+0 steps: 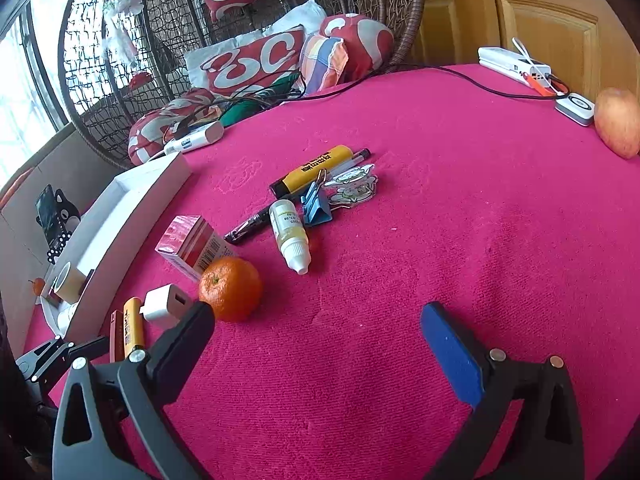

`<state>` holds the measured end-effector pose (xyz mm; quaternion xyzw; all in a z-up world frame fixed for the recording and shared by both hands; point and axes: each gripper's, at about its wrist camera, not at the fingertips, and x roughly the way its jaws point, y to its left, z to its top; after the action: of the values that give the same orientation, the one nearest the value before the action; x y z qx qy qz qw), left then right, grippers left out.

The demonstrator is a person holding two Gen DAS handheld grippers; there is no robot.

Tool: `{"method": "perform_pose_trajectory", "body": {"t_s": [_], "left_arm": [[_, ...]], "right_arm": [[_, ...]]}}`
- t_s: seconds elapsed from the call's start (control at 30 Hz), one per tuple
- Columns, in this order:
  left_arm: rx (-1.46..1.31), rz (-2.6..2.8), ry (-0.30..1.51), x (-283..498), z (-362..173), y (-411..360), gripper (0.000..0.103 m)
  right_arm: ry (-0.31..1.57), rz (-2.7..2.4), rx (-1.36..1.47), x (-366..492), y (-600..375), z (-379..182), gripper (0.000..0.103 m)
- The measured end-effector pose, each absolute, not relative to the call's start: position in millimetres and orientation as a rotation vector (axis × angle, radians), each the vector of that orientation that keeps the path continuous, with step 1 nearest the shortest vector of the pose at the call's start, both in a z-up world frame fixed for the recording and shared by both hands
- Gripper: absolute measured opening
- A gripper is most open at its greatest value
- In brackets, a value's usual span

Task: Organize rigid objects
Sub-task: 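Grasp the red stick beside the yellow lighter with the left tool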

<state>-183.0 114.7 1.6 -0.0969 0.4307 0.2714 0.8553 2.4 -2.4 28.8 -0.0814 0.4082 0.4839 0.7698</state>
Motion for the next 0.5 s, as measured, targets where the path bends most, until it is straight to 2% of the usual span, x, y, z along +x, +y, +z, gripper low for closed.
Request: {"method": "perform_pose_trajectory", "body": {"t_s": [0.1,0.17,0.3,0.43,0.5], "left_arm": [[-0.212,0.614,0.915,-198.9,1.1,124.3,0.071],[-0.253,0.612,0.914,-206.5,1.1,129.2,0.066],[-0.224,0.609,0.924,-200.0,2.0,125.9,0.066],[-0.157,0.581,0.925,-180.1,3.1,118.8,0.058],[-0.131,0.568,0.914,-173.2,4.2,118.8,0.048]], "right_arm": [[0.889,1.053,-0.159,5.3,-5.4,28.5,0.103],[0.891,1.056,-0.150,6.1,-6.1,28.6,0.103],[0.890,1.050,-0.162,5.0,-4.8,28.7,0.103],[0.889,1.045,-0.172,3.9,-3.7,28.7,0.103],[0.887,1.043,-0.172,3.7,-3.7,28.9,0.103]]}}
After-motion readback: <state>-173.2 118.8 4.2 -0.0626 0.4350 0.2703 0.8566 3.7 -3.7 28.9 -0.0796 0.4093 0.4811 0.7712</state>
